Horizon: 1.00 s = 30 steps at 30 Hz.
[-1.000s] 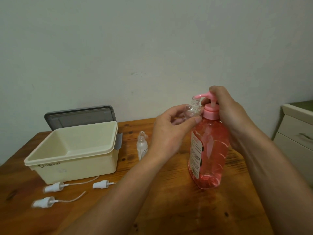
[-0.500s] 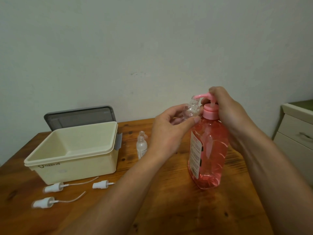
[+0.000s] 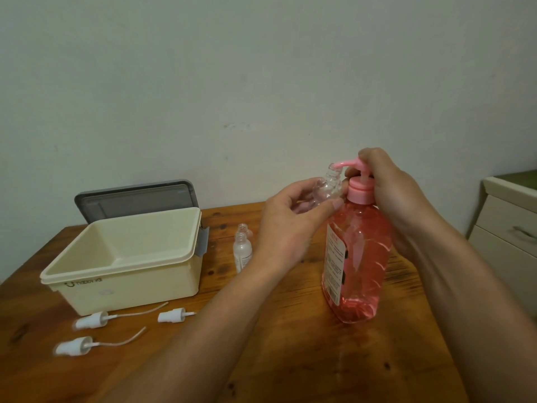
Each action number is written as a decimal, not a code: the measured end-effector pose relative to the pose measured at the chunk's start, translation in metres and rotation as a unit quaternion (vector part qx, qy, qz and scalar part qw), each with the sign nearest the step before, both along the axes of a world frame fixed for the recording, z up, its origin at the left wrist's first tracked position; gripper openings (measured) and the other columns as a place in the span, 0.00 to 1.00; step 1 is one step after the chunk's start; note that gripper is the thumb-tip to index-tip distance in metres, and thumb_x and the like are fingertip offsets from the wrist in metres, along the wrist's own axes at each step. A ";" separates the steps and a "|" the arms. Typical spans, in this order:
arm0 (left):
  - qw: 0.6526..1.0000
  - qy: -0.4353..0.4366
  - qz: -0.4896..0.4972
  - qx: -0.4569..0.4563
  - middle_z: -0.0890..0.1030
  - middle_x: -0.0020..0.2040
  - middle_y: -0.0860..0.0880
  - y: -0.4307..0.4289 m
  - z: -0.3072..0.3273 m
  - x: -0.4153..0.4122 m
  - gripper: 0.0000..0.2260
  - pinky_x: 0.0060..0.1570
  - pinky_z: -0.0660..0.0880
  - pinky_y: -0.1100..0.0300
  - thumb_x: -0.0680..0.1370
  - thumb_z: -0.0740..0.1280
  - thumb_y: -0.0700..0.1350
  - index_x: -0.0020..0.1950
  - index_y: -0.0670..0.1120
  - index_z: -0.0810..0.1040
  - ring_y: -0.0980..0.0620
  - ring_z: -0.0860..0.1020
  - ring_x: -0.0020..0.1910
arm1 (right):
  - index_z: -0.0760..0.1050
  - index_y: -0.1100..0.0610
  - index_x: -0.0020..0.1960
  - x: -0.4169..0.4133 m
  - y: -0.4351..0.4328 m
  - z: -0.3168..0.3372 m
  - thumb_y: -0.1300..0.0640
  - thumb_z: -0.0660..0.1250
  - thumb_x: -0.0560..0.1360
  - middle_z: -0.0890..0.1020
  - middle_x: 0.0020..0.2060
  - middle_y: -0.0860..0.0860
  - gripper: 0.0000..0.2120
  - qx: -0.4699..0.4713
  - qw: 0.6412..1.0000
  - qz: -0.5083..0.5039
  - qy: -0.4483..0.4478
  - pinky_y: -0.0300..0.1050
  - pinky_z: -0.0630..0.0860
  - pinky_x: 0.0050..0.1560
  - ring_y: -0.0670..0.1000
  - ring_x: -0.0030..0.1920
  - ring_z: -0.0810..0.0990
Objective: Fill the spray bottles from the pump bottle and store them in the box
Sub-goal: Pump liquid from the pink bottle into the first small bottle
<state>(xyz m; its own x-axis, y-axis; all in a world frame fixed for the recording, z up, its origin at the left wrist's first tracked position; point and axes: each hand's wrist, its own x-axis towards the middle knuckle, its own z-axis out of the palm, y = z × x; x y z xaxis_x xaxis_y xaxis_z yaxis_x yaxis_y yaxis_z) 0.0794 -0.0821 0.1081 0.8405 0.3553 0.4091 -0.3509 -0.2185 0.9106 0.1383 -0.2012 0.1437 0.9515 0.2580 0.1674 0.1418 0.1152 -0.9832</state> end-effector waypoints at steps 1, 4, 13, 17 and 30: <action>1.000 0.001 -0.002 -0.002 0.81 0.45 0.60 0.000 0.000 0.000 0.19 0.37 0.72 0.77 0.72 0.75 0.39 0.62 0.44 0.79 0.72 0.79 0.40 | 0.75 0.56 0.42 0.000 0.000 0.000 0.48 0.57 0.79 0.79 0.24 0.47 0.15 0.002 1.000 0.001 0.001 0.43 0.73 0.34 0.47 0.25 0.76; 1.000 0.001 -0.001 -0.002 0.81 0.44 0.60 -0.001 0.000 0.000 0.19 0.37 0.73 0.77 0.72 0.75 0.39 0.61 0.44 0.79 0.71 0.80 0.40 | 0.76 0.55 0.41 0.000 0.000 -0.001 0.45 0.58 0.78 0.79 0.25 0.46 0.16 -0.005 1.000 -0.005 -0.004 0.44 0.73 0.36 0.46 0.26 0.77; 1.000 0.002 -0.001 0.002 0.81 0.47 0.59 -0.001 0.000 0.000 0.19 0.38 0.73 0.77 0.72 0.75 0.40 0.62 0.45 0.78 0.71 0.80 0.42 | 0.75 0.55 0.41 0.001 0.000 -0.001 0.46 0.57 0.79 0.79 0.24 0.46 0.16 -0.009 1.000 -0.004 -0.005 0.41 0.74 0.32 0.46 0.25 0.77; 1.000 0.002 -0.004 -0.003 0.81 0.45 0.60 -0.001 0.000 0.000 0.18 0.37 0.73 0.77 0.72 0.75 0.39 0.61 0.44 0.79 0.71 0.80 0.41 | 0.76 0.54 0.41 0.001 0.000 -0.002 0.44 0.58 0.78 0.80 0.26 0.47 0.17 -0.007 1.000 -0.006 0.000 0.43 0.74 0.35 0.48 0.27 0.78; 1.000 -0.002 0.001 -0.002 0.83 0.49 0.56 -0.002 -0.001 0.001 0.19 0.39 0.73 0.76 0.72 0.76 0.41 0.62 0.44 0.79 0.69 0.80 0.42 | 0.75 0.55 0.42 0.000 -0.001 -0.001 0.45 0.58 0.79 0.79 0.25 0.46 0.16 -0.008 1.000 -0.001 -0.002 0.40 0.74 0.30 0.47 0.26 0.77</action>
<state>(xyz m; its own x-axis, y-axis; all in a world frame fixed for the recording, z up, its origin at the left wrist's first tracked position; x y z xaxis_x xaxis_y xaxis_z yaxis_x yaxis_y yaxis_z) 0.0807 -0.0839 0.1068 0.8380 0.3592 0.4106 -0.3536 -0.2156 0.9102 0.1386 -0.2020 0.1429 0.9517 0.2582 0.1661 0.1450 0.0985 -0.9845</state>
